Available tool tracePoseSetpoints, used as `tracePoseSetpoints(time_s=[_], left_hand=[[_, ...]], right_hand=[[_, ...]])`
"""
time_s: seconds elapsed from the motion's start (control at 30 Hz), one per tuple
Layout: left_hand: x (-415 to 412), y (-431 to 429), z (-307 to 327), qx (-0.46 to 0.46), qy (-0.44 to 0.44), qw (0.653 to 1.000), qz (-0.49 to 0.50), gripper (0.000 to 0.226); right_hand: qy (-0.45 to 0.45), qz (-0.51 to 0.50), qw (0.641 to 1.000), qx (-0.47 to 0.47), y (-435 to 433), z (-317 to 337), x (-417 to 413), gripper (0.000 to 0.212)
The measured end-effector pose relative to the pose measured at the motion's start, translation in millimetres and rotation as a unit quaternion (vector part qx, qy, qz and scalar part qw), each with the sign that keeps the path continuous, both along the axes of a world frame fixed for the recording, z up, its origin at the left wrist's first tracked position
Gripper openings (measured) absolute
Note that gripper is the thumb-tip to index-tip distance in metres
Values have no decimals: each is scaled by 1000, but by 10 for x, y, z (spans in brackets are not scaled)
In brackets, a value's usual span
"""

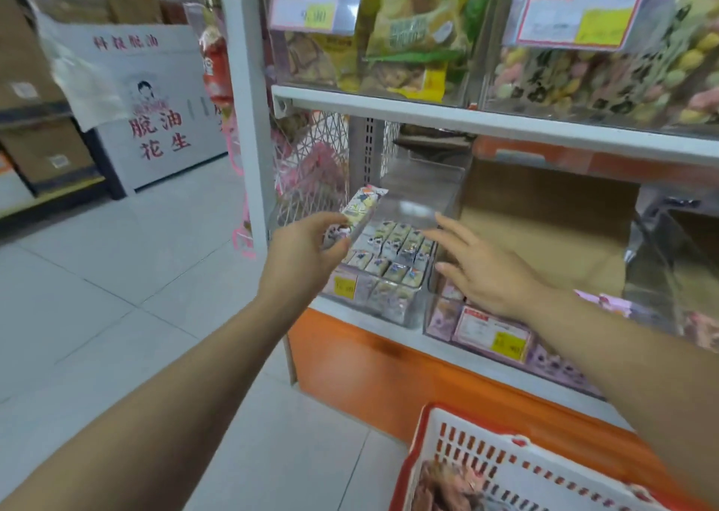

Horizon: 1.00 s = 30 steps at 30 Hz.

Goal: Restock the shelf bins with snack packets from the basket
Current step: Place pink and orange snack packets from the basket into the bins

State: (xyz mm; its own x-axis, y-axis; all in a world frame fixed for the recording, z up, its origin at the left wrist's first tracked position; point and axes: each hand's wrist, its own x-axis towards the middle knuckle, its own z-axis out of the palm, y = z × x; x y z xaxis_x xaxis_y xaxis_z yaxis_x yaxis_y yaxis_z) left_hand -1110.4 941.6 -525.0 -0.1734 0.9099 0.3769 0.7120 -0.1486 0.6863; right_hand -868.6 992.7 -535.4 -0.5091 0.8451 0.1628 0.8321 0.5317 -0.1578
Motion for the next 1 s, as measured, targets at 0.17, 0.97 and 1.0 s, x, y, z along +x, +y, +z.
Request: tracePoseSetpoints(time_s=[0.17,0.97,1.0], left_hand=[[104,884,-170,-78,64,995,6,32],[368,1340,-246,-246,284,920,-109,44],[392,1231,-233,-205,252,940,-99,39]], right_hand=[[75,17,997,-2,18,-152,31,49],[119,48,991,-39,23,-169,54,54],[114,42,992,-36,-15,-164,42,56]])
